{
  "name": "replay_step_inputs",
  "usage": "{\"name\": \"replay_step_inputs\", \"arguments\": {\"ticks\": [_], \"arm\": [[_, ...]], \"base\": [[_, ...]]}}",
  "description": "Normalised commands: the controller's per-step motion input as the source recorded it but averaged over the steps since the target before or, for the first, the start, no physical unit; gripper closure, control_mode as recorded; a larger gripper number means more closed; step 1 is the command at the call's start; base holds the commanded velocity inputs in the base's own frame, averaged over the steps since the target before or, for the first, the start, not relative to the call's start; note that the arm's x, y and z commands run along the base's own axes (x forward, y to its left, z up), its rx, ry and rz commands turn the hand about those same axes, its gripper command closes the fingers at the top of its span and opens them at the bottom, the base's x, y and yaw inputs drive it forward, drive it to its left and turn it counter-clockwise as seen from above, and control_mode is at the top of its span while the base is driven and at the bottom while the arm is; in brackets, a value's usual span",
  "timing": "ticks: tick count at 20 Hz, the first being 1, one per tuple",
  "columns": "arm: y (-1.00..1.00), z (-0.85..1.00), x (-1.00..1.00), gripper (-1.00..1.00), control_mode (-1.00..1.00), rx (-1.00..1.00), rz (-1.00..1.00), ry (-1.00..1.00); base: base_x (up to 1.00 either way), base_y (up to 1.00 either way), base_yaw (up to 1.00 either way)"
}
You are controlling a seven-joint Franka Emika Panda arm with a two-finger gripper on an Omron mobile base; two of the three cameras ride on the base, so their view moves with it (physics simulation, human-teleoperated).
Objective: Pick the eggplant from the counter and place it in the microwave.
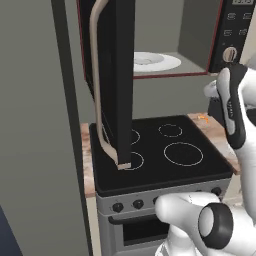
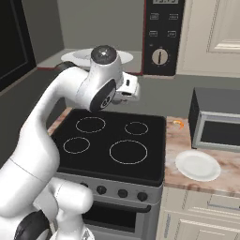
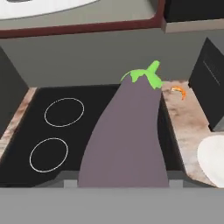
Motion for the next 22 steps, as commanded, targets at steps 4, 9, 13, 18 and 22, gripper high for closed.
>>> {"name": "replay_step_inputs", "arguments": {"ticks": [4, 9, 13, 18, 22], "arm": [[1.0, 0.36, 0.38, 1.0, -1.0, 0.0, -0.07, -0.2], [0.87, 0.51, 0.48, 1.0, -1.0, 0.01, -0.04, -0.22], [0.43, 0.45, 0.72, 1.0, -1.0, 0.05, 0.0, -0.08], [0.57, 0.32, 0.91, 1.0, -1.0, 0.07, 0.0, -0.05], [0.12, 0.71, 0.76, 1.0, -1.0, 0.02, 0.0, 0.0]], "base": [[0.0, 0.0, 0.0], [0.0, 0.0, 0.0], [0.0, 0.0, 0.0], [0.0, 0.0, 0.0], [0.0, 0.0, 0.0]]}}
